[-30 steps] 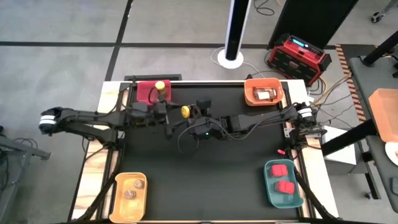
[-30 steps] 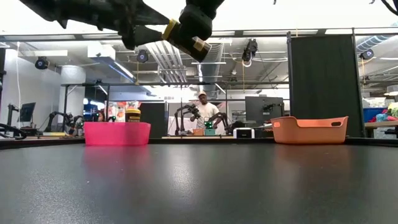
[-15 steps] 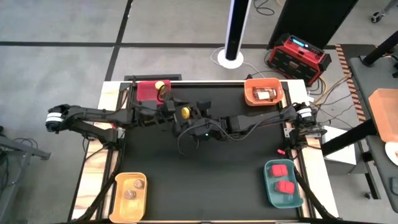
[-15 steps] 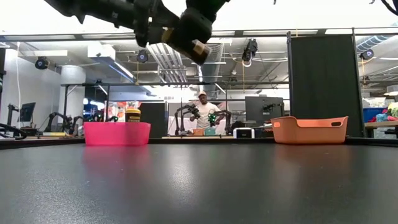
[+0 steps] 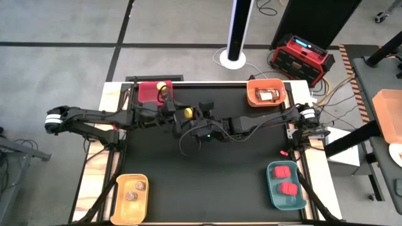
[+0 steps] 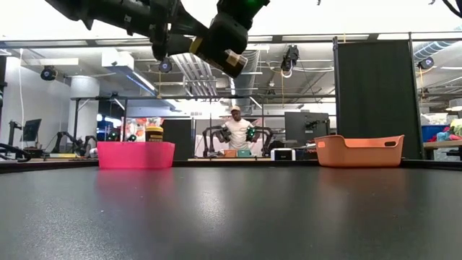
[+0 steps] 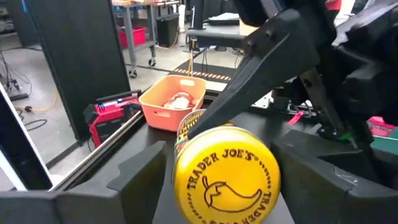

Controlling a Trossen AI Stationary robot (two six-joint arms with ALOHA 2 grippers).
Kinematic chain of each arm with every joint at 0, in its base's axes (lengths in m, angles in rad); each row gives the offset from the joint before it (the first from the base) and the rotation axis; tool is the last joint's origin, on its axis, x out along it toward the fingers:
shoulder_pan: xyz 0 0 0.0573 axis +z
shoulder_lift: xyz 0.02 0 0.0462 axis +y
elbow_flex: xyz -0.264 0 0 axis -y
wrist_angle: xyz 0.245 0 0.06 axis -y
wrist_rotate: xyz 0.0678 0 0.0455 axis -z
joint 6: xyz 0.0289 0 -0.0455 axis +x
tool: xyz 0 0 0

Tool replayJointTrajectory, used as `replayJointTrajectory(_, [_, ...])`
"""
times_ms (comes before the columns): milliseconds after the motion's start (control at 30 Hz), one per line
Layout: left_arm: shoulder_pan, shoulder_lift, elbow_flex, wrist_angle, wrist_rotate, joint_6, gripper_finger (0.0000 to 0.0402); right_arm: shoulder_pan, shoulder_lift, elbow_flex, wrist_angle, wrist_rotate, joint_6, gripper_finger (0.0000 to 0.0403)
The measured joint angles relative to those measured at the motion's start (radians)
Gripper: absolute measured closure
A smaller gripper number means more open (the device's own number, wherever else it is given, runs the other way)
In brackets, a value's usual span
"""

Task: Sort spices by type
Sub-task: Put the yellow seasoning bottle into the red bin

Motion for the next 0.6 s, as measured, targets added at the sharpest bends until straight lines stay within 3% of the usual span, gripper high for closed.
replayJointTrajectory(367, [0.016, 0.040, 0.014, 0.024, -0.001, -0.023, 0.0100, 0.000, 0.000, 0.000, 0.024, 0.001, -0.009, 0.0225])
replayJointTrajectory(600, [0.017, 0.038, 0.014, 0.047, 0.011, -0.022, 0.0144, 0.000, 0.000, 0.000, 0.025, 0.001, -0.008, 0.0225])
